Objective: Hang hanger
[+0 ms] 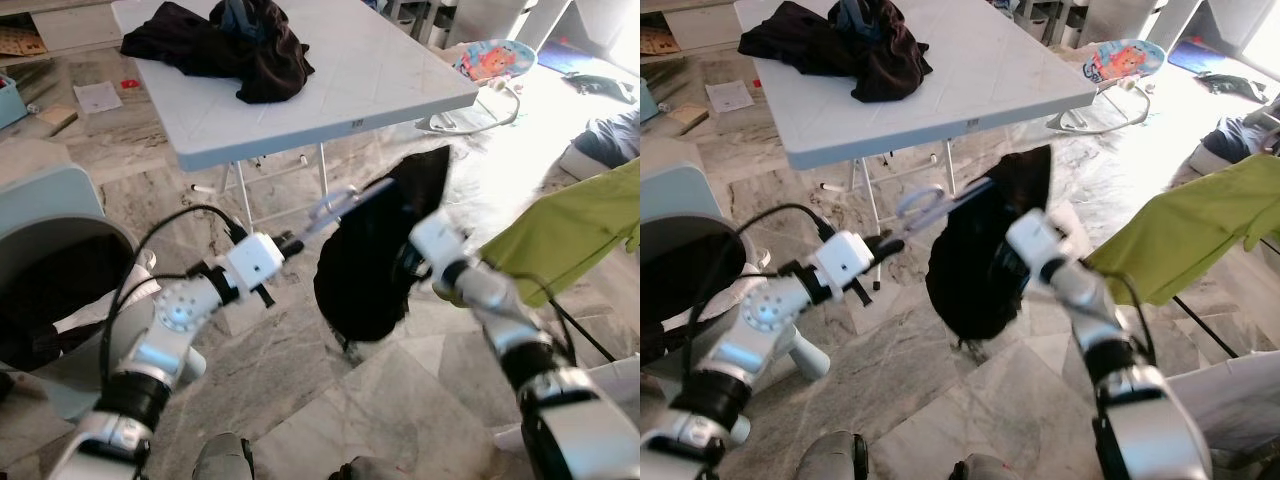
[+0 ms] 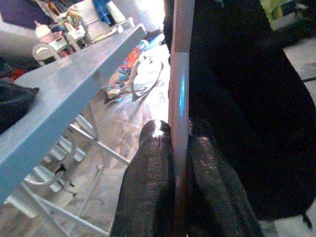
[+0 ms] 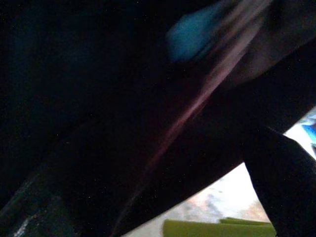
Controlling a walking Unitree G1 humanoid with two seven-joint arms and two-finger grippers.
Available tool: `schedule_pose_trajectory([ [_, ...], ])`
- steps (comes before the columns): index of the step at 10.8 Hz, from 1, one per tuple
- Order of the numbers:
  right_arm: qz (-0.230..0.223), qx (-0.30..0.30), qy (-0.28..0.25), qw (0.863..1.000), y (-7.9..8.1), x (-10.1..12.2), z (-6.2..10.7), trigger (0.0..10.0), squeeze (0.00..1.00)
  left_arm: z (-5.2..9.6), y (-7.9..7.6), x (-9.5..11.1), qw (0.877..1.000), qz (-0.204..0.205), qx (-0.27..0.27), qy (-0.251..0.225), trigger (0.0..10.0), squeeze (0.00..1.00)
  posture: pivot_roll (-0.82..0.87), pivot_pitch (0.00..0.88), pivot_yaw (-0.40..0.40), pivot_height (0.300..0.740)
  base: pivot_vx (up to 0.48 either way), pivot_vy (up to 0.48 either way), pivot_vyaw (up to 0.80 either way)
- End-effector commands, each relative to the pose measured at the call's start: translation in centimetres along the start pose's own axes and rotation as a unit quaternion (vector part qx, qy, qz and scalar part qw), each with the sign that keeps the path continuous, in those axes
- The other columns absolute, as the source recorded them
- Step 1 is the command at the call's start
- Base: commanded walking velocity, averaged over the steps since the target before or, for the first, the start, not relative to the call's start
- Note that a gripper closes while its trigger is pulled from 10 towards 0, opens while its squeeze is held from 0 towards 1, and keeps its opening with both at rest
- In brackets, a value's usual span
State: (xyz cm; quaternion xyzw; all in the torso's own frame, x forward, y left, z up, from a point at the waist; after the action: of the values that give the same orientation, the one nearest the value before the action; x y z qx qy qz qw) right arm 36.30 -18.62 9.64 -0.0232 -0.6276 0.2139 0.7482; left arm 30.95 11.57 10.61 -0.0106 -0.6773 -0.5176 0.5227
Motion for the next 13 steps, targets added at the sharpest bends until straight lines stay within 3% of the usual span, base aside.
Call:
schedule_pose_trajectory([
  [1,-0.007,-0.034,-0.003,0.999,-1.1,0.5,-0.1,7.1,0.0,-0.3,0.3,1.0,1.0,-0.003,0.005,-0.021,0.0,0.0,-0.05,0.042,-0.099,0.74,0.0,0.0,0.0],
  [2,0.004,-0.051,-0.011,0.999,-1.7,1.2,-0.3,9.0,0.0,-0.3,0.1,1.2,1.0,0.002,0.007,-0.022,0.0,0.0,-0.05,0.042,-0.11,0.74,0.0,0.0,0.0],
  [3,0.002,-0.057,-0.015,0.998,-1.9,1.5,-0.4,1.6,0.0,-0.3,0.1,1.3,1.0,0.004,0.009,-0.022,0.0,0.0,-0.05,0.041,-0.116,0.74,0.0,0.0,0.0],
  [4,-0.005,-0.061,-0.021,0.998,-1.9,2.0,-0.7,0.0,0.0,-0.4,-0.1,1.4,1.0,0.006,0.01,-0.023,0.0,0.0,-0.05,0.04,-0.12,0.74,0.0,0.0,0.0],
  [13,-0.132,-0.118,-0.052,0.983,-2.8,2.7,-0.9,0.0,0.0,-0.5,-0.4,1.9,0.999,0.011,-0.005,-0.03,0.0,0.0,-0.05,0.045,-0.112,0.74,0.0,0.0,0.0],
])
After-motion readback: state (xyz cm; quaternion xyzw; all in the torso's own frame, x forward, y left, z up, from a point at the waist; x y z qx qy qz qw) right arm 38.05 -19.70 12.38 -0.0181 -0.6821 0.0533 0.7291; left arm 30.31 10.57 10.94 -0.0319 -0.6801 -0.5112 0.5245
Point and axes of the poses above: a point about 5 cm out from each wrist's last joint towards the gripper, its own z axis pointing back from the gripper into the wrist, its own x axis along the axis of the wrist's last joint, y = z × x, the point moved 1 cm from there along -z, pointing out of the wrist towards the gripper, and after that the axes turned 13 degrees about -z, right-handed, at the moved point
